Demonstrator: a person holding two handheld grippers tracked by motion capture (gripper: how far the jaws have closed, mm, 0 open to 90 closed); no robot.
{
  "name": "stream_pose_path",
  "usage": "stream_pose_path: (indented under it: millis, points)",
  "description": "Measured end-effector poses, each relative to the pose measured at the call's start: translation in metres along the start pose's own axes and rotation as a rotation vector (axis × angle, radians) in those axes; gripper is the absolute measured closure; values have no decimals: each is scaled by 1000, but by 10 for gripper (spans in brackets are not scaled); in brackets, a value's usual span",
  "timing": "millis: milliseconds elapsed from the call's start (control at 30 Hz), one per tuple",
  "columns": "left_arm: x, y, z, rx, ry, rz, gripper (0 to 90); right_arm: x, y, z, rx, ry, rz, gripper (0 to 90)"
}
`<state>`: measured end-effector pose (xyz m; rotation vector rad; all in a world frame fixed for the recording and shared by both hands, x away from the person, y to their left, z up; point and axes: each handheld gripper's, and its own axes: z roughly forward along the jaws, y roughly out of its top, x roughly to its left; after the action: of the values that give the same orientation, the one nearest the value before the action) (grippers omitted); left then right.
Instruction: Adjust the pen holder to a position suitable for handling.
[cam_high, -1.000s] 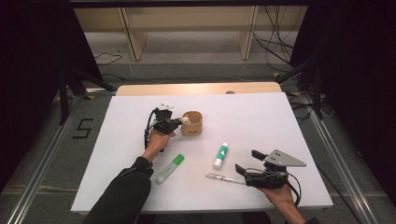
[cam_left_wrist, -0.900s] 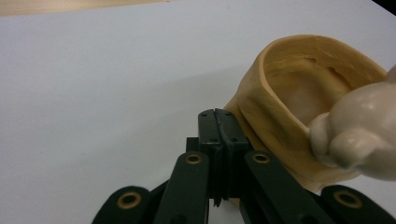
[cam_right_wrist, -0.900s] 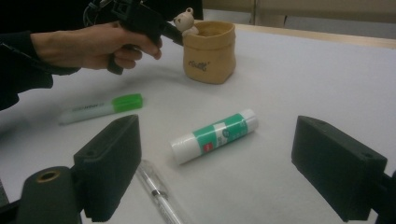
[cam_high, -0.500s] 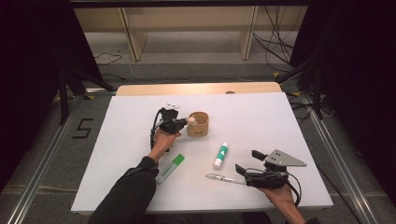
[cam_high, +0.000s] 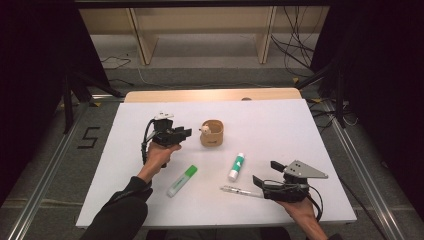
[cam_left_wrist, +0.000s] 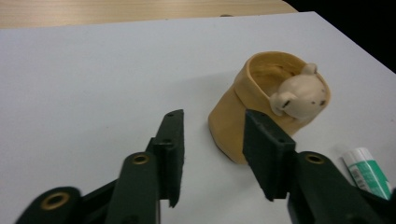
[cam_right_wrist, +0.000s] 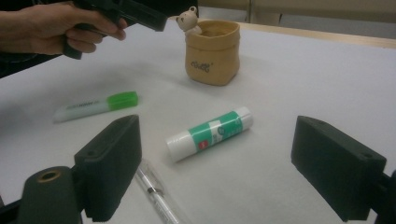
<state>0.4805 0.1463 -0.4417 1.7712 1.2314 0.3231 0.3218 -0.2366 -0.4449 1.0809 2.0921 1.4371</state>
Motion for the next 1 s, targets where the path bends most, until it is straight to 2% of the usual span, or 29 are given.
stream_pose_path:
  millis: [67,133,333,567,700,800,1000]
  points:
    - [-3,-2,-7,7,2,4,529,0,0,0,4,-5,1,173]
    - [-6,-5,-14,12,9,10,456,-1,0,1,18,-12,13,173]
    - [-19,-15,-34,22,-1,35,361,-3,2,3,47,-33,31,174]
    - [-34,-27,-55,9,-23,54,304,-2,9,6,68,-45,33,172]
    - [-39,-35,-67,3,-24,52,282,-1,16,14,108,-53,50,171]
    - [-42,-40,-75,-6,-20,54,273,-1,21,22,138,-70,62,167]
    - [-44,-47,-88,-22,8,92,259,-2,31,40,188,-93,78,160]
